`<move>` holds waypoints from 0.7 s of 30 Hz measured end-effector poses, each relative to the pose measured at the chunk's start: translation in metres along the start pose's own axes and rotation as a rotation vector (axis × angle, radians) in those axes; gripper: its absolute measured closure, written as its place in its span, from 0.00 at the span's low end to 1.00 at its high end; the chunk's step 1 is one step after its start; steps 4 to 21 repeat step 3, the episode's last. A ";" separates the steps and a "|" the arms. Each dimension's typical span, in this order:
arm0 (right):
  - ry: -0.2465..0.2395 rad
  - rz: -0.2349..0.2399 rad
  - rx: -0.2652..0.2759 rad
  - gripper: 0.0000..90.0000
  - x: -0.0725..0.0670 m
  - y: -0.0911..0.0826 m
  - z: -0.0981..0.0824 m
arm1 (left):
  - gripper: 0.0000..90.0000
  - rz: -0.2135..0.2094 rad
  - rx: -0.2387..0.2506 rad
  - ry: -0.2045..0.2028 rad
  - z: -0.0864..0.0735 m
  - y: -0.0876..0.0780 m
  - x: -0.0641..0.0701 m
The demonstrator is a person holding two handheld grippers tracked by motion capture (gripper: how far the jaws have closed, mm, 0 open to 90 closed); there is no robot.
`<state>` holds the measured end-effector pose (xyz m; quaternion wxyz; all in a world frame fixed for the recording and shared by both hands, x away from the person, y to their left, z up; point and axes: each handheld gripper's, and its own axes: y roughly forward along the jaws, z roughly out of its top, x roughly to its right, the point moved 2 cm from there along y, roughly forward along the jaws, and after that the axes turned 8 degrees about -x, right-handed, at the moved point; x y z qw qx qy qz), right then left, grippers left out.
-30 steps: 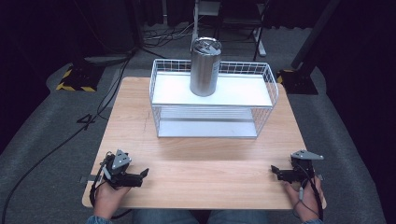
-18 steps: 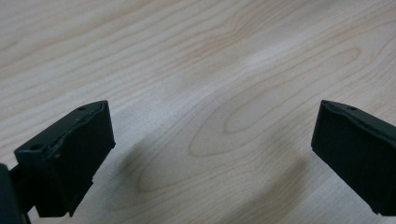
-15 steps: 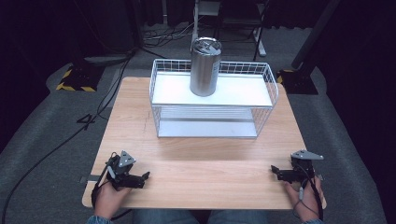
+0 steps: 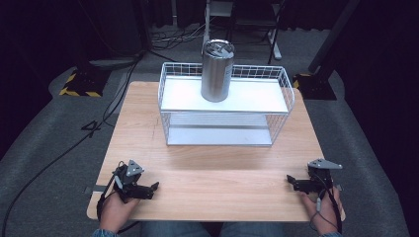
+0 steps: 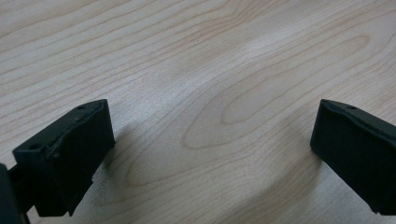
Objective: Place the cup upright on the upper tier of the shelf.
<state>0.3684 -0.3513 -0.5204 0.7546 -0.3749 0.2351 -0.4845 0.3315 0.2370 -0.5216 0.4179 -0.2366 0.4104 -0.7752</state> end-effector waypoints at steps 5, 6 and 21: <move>0.000 0.000 0.000 0.01 0.000 0.000 0.000 | 0.00 0.000 0.000 0.001 0.000 0.000 0.000; 0.000 0.000 0.000 0.01 0.000 0.000 0.000 | 0.00 0.000 0.000 0.001 0.000 0.000 0.000; 0.000 0.000 0.000 0.01 0.000 0.000 0.000 | 0.00 0.000 0.000 0.001 0.000 0.000 0.000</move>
